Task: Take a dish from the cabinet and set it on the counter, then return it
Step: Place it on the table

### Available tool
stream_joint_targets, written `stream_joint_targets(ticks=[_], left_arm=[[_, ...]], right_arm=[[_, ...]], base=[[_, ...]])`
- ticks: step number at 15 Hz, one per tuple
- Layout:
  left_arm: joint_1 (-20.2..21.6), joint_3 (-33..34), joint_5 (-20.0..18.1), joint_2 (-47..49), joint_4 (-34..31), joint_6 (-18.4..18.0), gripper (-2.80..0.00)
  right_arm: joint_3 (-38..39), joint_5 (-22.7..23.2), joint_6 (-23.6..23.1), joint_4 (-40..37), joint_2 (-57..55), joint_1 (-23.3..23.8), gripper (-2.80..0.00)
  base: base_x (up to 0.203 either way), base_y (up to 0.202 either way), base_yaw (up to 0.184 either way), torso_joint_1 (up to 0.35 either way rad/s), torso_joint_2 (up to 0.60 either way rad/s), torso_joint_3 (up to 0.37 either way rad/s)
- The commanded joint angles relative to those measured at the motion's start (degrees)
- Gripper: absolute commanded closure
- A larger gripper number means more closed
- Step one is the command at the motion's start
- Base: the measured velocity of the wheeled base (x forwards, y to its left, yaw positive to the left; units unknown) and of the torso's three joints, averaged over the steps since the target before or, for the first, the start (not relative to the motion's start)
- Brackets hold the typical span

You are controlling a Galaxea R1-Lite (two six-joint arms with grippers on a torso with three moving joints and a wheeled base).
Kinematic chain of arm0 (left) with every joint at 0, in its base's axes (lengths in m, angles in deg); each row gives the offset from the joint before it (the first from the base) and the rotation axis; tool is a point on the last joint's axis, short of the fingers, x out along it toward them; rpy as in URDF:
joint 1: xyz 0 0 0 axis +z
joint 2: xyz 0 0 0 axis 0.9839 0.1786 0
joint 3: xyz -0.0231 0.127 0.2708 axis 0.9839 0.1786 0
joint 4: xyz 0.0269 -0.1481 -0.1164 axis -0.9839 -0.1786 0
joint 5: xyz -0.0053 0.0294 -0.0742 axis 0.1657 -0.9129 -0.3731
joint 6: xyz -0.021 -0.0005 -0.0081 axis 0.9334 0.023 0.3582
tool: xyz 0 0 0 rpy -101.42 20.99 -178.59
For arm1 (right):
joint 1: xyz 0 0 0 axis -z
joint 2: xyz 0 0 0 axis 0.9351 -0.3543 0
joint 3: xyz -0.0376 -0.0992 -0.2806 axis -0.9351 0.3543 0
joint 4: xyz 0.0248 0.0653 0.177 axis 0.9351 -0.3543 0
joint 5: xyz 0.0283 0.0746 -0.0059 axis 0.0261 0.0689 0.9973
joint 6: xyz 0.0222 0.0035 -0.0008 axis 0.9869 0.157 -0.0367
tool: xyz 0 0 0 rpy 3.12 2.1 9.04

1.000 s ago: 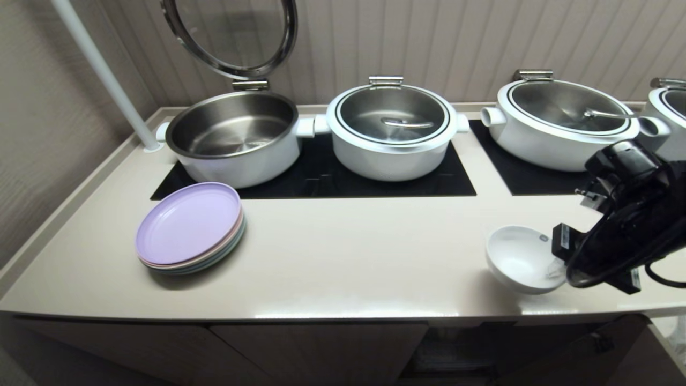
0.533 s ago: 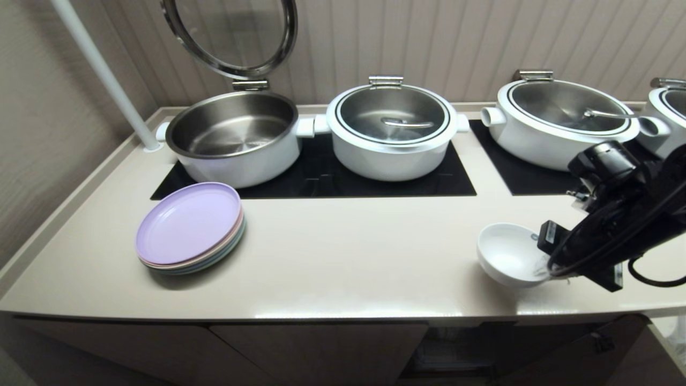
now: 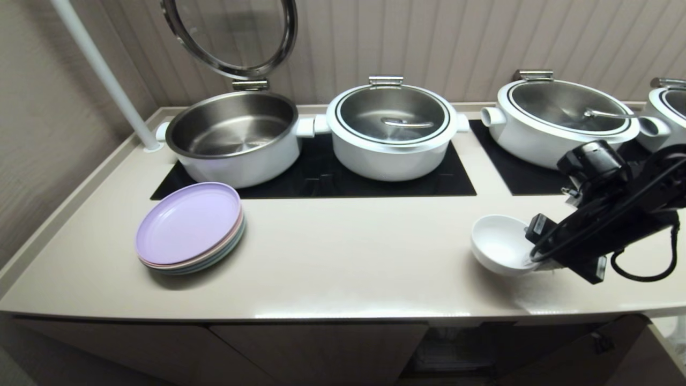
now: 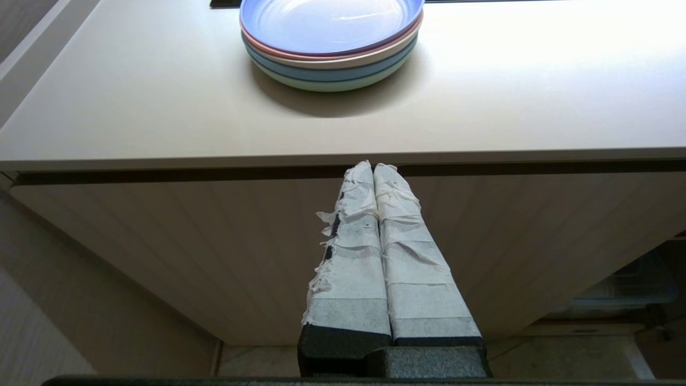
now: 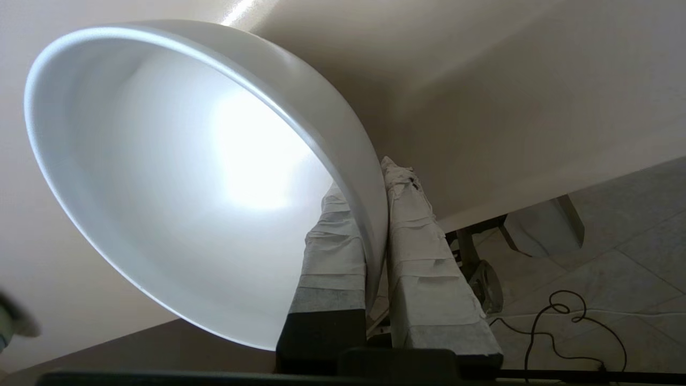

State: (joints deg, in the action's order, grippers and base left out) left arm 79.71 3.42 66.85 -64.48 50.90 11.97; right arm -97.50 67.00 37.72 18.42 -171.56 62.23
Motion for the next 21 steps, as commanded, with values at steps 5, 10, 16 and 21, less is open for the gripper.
stream_joint_targets(ticks=[5,10,16,21], left_arm=[[0.0,0.0,0.0,-0.02,0.01,-0.01,0.0],[0.0,0.0,0.0,-0.02,0.01,-0.01,0.0],[0.0,0.0,0.0,-0.02,0.01,-0.01,0.0],[0.0,0.0,0.0,-0.02,0.01,-0.01,0.0]], right_arm=[[0.87,-0.08,0.23,2.56,-1.25,0.25,0.0],[1.3,-0.08,0.65,2.68,-2.07,0.34,0.0],[1.57,-0.17,0.84,3.39,-2.5,0.34,0.0],[2.49,-0.26,0.93,3.7,-2.86,0.34,0.0]], base=[[0.0,0.0,0.0,0.0,0.0,0.0],[0.0,0.0,0.0,0.0,0.0,0.0],[0.0,0.0,0.0,0.0,0.0,0.0],[0.0,0.0,0.0,0.0,0.0,0.0]])
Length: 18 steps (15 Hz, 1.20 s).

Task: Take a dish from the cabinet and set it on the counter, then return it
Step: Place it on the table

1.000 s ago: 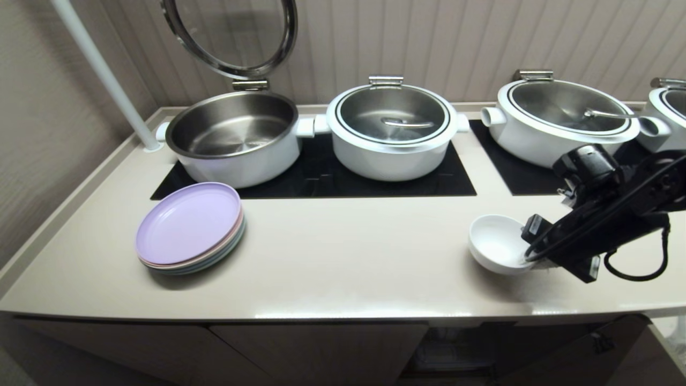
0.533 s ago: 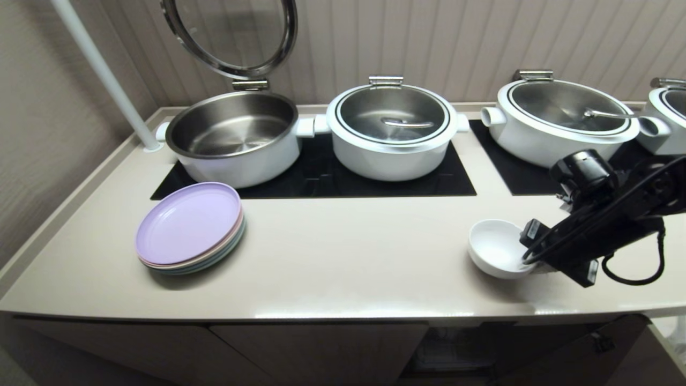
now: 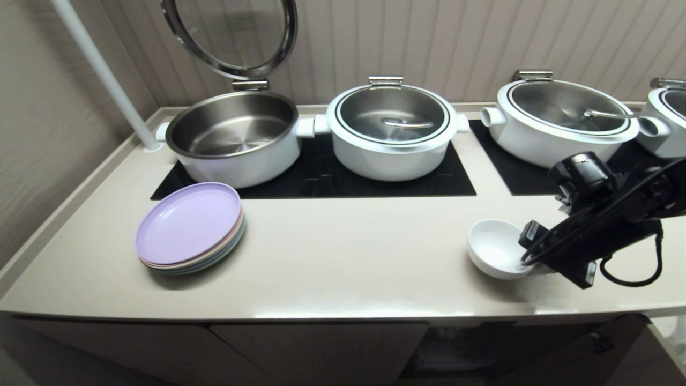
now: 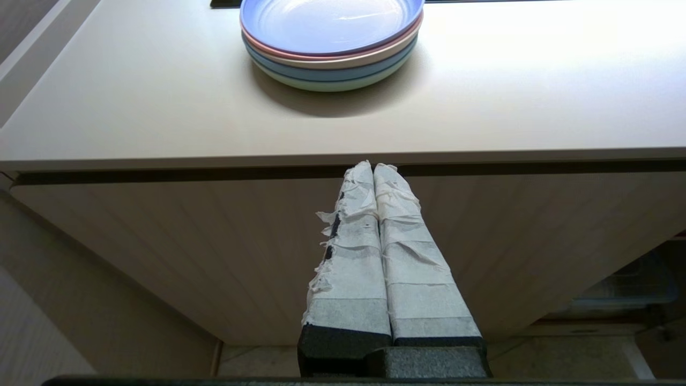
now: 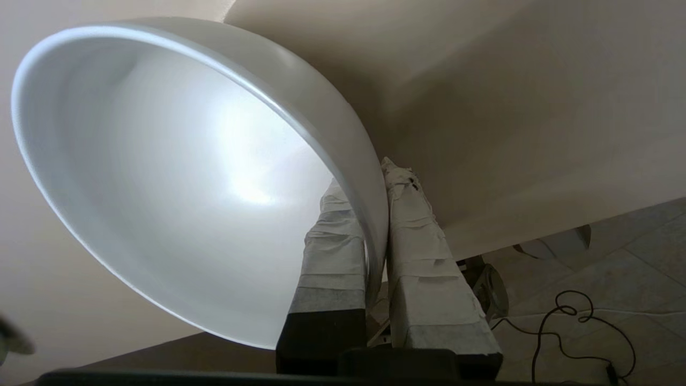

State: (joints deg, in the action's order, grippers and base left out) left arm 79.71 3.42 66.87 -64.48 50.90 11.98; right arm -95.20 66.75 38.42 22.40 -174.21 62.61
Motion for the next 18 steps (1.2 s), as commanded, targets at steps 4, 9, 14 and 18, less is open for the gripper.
stream_joint_targets(ticks=[4,9,14,18], left_arm=[[0.0,0.0,-0.02,-0.02,0.01,-0.02,0.0],[0.0,0.0,-0.02,-0.02,0.01,-0.02,0.0],[0.0,0.0,-0.02,-0.02,0.01,-0.02,0.0],[0.0,0.0,-0.02,-0.02,0.01,-0.02,0.0]], right_arm=[[1.29,-0.02,0.32,1.87,-0.29,0.05,0.0],[0.61,0.07,0.41,1.95,-0.38,0.0,0.0],[0.15,0.16,0.41,1.95,-0.38,-0.04,0.0],[0.24,0.25,0.5,1.91,-0.38,0.02,0.0]], base=[[0.0,0.0,0.0,0.0,0.0,0.0],[0.0,0.0,0.0,0.0,0.0,0.0],[0.0,0.0,0.0,0.0,0.0,0.0],[0.0,0.0,0.0,0.0,0.0,0.0]])
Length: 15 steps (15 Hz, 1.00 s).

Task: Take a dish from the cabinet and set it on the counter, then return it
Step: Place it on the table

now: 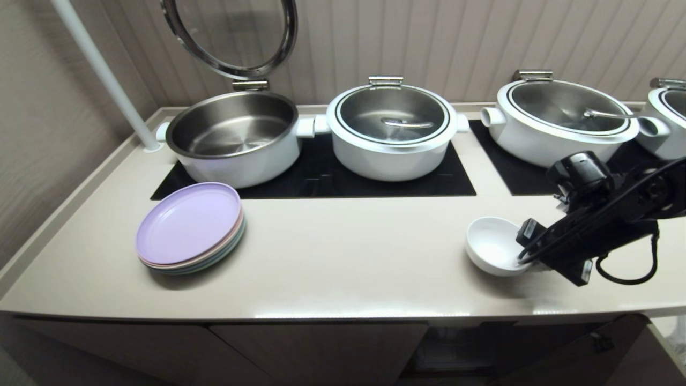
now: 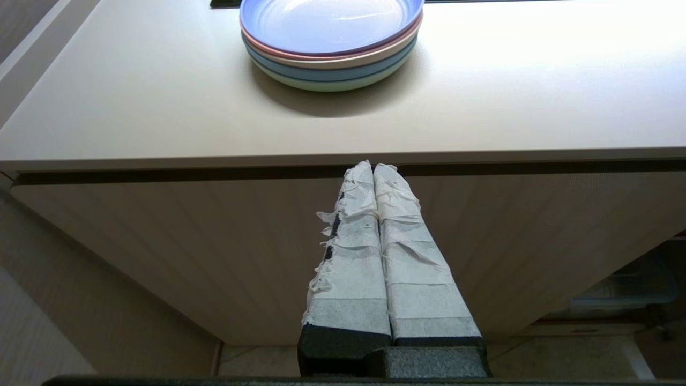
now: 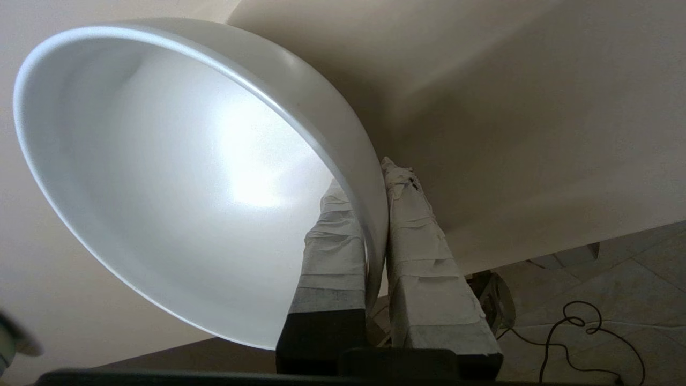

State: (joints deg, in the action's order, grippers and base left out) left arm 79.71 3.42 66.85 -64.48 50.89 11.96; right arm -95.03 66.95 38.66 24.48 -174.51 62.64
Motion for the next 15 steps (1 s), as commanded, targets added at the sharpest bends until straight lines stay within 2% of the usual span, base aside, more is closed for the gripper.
stream_joint_targets(ticks=[1,8,9,15], left_arm=[[0.0,0.0,0.0,-0.02,0.02,0.01,0.0],[0.0,0.0,0.0,-0.02,0.02,0.01,0.0],[0.0,0.0,0.0,-0.02,0.02,0.01,0.0],[0.0,0.0,0.0,-0.02,0.02,0.01,0.0]], right_arm=[[0.08,0.05,0.26,-0.13,-0.09,-0.07,0.0],[0.16,0.14,0.17,-0.13,0.0,0.02,0.0],[0.08,0.05,0.17,-0.13,-0.08,-0.01,-2.8],[0.42,-0.12,0.08,1.68,-0.07,0.02,-2.8]], base=[[0.0,0.0,0.0,0.0,0.0,0.0],[0.0,0.0,0.0,0.0,0.0,0.0],[0.0,0.0,0.0,0.0,0.0,0.0],[0.0,0.0,0.0,0.0,0.0,0.0]])
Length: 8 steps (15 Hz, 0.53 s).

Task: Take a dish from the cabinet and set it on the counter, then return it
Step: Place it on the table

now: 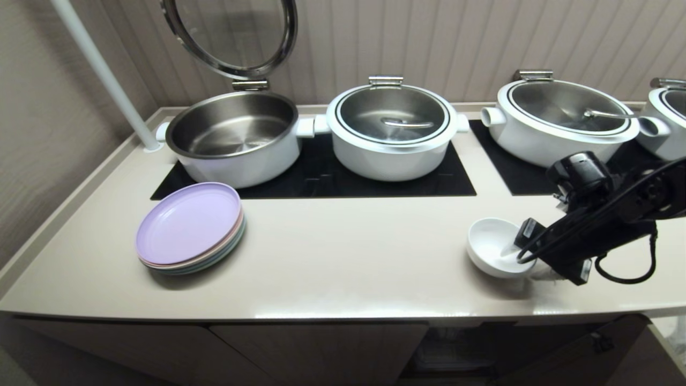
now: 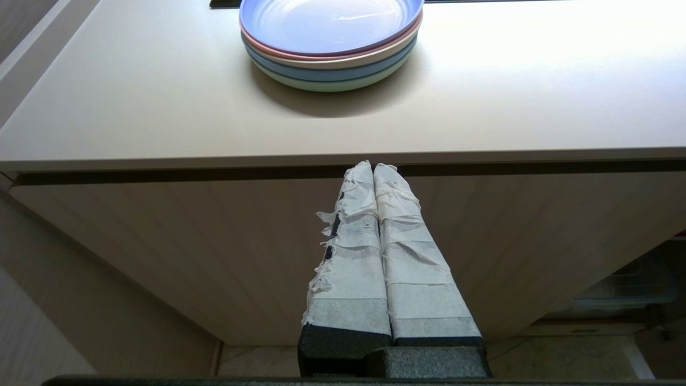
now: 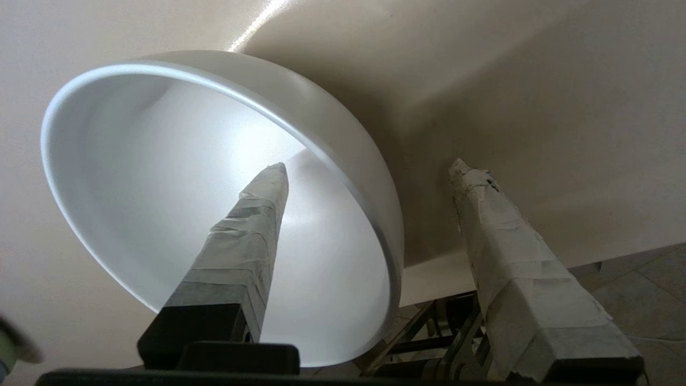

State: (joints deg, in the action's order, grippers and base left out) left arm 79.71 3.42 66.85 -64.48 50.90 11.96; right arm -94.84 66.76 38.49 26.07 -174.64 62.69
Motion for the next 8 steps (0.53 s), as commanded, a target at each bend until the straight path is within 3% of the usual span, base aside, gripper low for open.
stream_joint_targets(ticks=[1,8], left_arm=[[0.0,0.0,0.0,-0.02,0.01,0.01,0.0],[0.0,0.0,0.0,-0.02,0.01,0.01,0.0]], right_arm=[[0.31,0.06,0.25,0.88,0.09,-0.03,-2.8],[0.58,-0.29,-0.39,1.51,0.68,-0.12,-2.8]], base=[[0.0,0.0,0.0,0.0,0.0,0.0],[0.0,0.0,0.0,0.0,0.0,0.0]])
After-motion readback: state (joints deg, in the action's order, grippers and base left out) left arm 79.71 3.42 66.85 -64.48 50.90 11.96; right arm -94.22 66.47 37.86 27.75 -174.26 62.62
